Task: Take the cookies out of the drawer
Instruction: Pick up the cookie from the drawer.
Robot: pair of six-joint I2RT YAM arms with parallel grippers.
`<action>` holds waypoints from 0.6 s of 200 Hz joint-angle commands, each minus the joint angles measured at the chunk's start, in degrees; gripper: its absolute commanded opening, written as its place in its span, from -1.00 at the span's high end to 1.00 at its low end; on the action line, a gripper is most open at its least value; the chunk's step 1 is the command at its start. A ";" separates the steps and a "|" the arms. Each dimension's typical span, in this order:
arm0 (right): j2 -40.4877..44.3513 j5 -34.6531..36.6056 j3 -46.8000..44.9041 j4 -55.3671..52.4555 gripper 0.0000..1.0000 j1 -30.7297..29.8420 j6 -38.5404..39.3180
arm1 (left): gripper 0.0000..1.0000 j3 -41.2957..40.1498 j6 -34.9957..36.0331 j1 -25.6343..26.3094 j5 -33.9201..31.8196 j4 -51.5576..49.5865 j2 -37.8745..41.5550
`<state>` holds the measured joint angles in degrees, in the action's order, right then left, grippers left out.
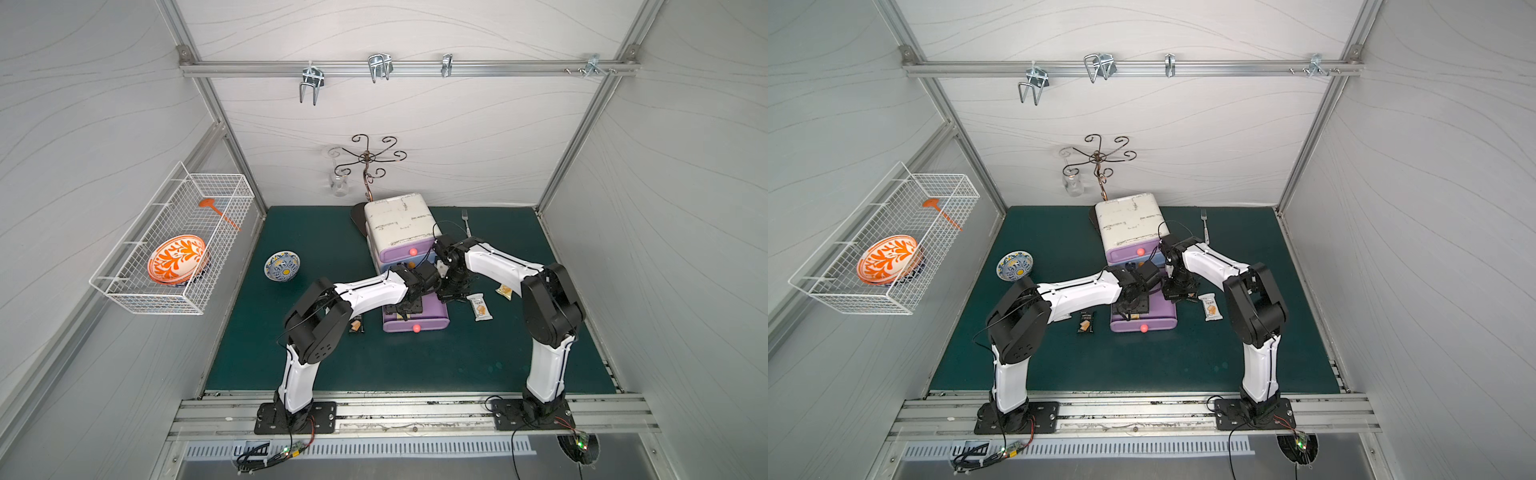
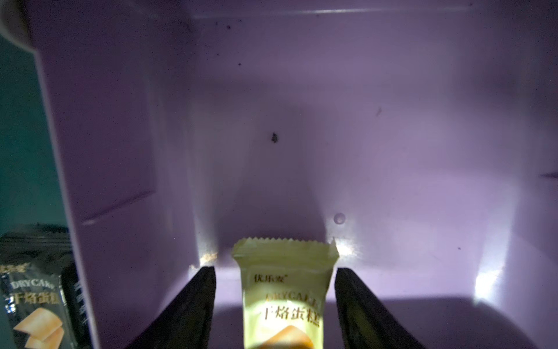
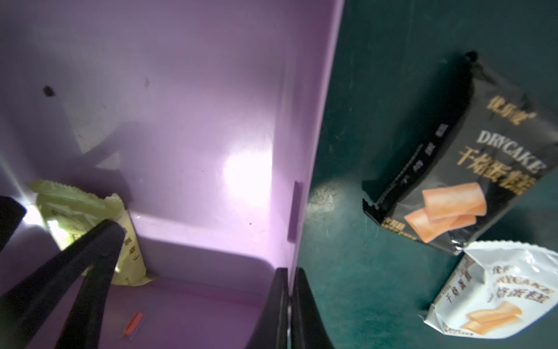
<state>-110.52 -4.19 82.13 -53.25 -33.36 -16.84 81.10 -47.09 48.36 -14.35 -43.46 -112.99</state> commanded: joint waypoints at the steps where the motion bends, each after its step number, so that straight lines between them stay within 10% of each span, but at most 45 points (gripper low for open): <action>1: 0.91 -0.25 1.71 5.77 0.91 -0.30 2.64 | -0.36 1.08 0.36 -0.41 -0.50 0.17 -0.55; 120: 3.30 4.33 2.07 9.69 0.93 -0.30 6.07 | -0.38 0.72 0.46 -0.38 -0.07 0.74 -0.64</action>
<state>-109.95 -0.10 82.13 -51.03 -33.36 -13.41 81.08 -47.09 48.36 -14.33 -43.44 -112.99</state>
